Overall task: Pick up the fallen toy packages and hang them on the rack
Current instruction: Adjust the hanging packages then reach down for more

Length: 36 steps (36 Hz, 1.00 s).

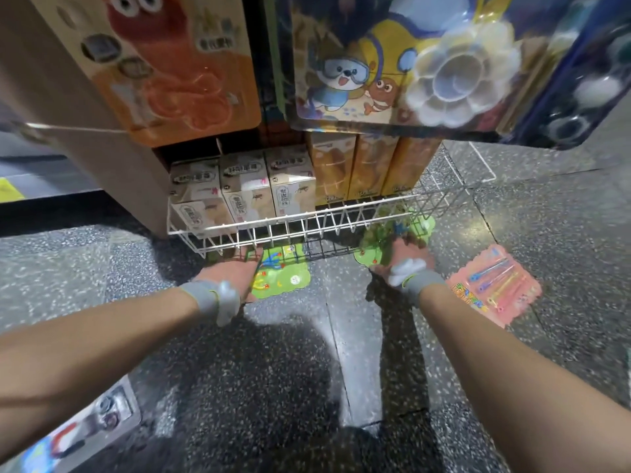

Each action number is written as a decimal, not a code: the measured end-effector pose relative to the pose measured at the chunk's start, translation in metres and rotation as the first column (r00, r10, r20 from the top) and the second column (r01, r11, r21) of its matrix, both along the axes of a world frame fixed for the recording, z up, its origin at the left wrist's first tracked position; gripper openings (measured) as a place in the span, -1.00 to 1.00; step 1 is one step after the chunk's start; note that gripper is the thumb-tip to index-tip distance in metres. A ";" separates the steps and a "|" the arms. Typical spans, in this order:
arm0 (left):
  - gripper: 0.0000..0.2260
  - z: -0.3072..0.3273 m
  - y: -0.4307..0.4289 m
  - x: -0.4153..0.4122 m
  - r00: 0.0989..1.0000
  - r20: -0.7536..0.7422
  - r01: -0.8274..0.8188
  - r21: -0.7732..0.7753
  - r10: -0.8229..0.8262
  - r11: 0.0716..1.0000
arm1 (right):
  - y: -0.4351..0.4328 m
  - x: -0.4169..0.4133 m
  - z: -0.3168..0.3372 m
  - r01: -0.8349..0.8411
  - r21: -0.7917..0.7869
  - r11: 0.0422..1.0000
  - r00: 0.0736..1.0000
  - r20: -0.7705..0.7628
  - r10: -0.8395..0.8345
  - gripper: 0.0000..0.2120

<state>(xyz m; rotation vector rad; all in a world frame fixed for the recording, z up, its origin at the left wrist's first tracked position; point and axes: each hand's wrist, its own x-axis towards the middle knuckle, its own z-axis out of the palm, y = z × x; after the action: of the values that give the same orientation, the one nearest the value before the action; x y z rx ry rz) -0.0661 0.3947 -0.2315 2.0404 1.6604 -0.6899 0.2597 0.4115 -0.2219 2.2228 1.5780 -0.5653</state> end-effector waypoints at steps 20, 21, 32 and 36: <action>-0.08 0.000 0.001 0.006 0.984 0.071 0.159 0.023 -0.161 0.987 | -0.016 0.012 0.019 0.011 -0.027 1.000 0.998 -0.056 -0.013 -0.43; -0.11 0.001 0.001 0.006 0.984 0.068 0.160 0.029 -0.162 0.987 | -0.016 0.012 0.020 0.038 -0.023 0.999 0.998 -0.058 -0.040 -0.43; -0.52 0.003 -0.004 0.000 0.955 -0.065 -0.284 0.060 0.288 0.957 | -0.022 0.001 0.017 0.224 -0.011 0.974 0.971 -0.081 -0.225 -0.13; -0.43 0.013 -0.006 0.008 0.936 -0.308 -0.194 -0.044 0.171 0.980 | -0.020 -0.008 0.017 0.203 -0.073 0.976 0.976 -0.061 -0.208 -0.21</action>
<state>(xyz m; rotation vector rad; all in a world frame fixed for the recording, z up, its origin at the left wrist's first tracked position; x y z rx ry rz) -0.0578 0.3884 -0.2188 1.7676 1.9321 -1.0220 0.2518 0.3914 -0.2047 2.3545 1.3475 -0.7479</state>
